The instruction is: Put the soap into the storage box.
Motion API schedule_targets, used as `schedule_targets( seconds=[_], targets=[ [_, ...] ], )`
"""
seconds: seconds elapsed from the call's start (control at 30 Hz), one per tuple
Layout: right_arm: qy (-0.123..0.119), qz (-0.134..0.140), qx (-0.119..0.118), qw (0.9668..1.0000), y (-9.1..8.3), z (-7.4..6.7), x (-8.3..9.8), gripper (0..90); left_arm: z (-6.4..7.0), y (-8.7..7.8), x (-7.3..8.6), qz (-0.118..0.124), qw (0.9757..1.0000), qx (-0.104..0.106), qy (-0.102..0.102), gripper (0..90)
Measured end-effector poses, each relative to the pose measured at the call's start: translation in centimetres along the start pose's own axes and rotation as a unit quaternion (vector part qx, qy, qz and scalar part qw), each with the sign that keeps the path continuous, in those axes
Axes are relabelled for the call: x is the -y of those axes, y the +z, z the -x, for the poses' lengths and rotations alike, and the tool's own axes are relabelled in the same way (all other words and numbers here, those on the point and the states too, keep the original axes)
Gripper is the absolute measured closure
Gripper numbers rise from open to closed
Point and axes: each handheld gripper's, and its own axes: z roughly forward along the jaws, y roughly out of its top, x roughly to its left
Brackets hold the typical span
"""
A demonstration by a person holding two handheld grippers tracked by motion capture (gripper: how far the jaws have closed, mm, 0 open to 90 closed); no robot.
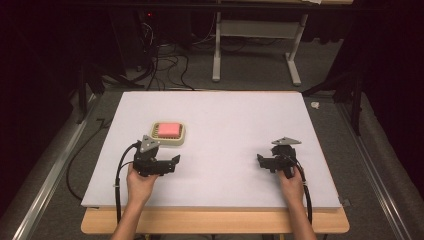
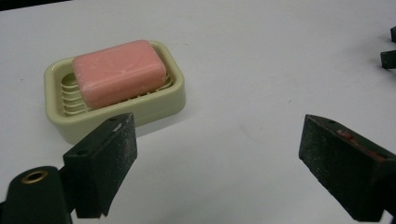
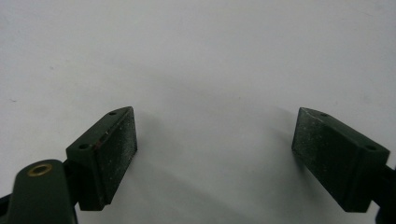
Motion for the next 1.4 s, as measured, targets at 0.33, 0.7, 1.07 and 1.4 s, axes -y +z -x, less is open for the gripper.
schedule_targets(
  seconds=[0.33,0.7,1.07,1.4],
  targets=[
    [0.000,0.000,0.000,1.0000,0.0,0.0,0.0,14.6,0.8,1.0,0.5,-0.011,0.9999,0.012,0.002,12.3],
    [0.000,0.000,0.000,1.0000,0.0,0.0,0.0,14.6,2.3,2.7,1.0,-0.038,0.9988,0.011,0.029,12.4],
    [0.000,0.000,0.000,1.0000,0.0,0.0,0.0,14.6,2.6,4.3,1.3,-0.053,0.9982,0.018,0.022,12.5],
    [0.000,0.000,0.000,1.0000,0.0,0.0,0.0,14.6,2.7,5.8,1.7,-0.066,0.9975,0.012,0.023,12.6]
  ],
)
